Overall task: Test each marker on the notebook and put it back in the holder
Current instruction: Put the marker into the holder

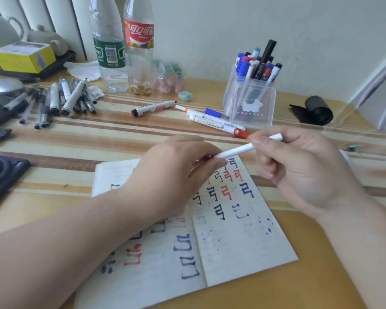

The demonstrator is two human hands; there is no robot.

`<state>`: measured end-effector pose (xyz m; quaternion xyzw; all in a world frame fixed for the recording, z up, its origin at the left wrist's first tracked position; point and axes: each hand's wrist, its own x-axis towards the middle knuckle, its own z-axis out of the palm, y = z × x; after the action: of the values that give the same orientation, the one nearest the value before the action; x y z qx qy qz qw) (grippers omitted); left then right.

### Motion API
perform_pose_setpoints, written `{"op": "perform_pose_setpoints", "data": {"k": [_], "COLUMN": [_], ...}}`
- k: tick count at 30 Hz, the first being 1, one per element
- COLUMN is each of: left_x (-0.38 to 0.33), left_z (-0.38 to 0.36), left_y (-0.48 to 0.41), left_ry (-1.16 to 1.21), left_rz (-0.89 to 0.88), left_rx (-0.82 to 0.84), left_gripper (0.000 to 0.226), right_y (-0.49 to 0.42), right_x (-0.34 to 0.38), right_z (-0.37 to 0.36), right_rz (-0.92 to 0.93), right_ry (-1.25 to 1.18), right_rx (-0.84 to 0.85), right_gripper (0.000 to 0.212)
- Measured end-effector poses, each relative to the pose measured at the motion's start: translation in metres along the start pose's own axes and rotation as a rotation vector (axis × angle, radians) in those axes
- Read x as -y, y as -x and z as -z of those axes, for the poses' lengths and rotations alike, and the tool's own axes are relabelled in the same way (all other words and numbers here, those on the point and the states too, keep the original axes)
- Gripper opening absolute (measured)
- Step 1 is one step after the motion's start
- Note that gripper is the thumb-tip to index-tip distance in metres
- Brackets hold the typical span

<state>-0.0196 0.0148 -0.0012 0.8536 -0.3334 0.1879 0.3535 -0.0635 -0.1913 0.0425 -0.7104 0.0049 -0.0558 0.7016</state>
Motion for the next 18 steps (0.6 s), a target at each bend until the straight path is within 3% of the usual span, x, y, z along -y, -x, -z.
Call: {"op": "perform_pose_setpoints", "data": {"k": [2,6,12,15,18], "left_x": [-0.001,-0.006,-0.018,-0.024,-0.022], "left_z": [0.002,0.003,0.004,0.005,0.011], "left_y": [0.000,0.001,0.006,0.007,0.007], "left_ry": [0.014,0.016,0.083,0.086,0.110], "left_rz": [0.001,0.019,-0.100,-0.131,-0.106], "left_rx": [-0.029,-0.041,0.034,0.070,0.062], "left_gripper": [0.033,0.033,0.033,0.035,0.040], "right_y": [-0.001,-0.002,0.019,0.025,0.016], "right_x": [-0.007,-0.011,-0.023,-0.015,-0.004], "right_z": [-0.004,-0.008,-0.018,-0.018,0.002], "right_rz": [-0.026,0.022,0.076,0.130,0.114], "right_ry": [-0.228,-0.426,-0.208,-0.156,-0.274], "right_rx": [-0.048,-0.118,0.133,0.119,-0.031], "right_gripper": [0.012,0.015,0.027,0.029,0.034]}}
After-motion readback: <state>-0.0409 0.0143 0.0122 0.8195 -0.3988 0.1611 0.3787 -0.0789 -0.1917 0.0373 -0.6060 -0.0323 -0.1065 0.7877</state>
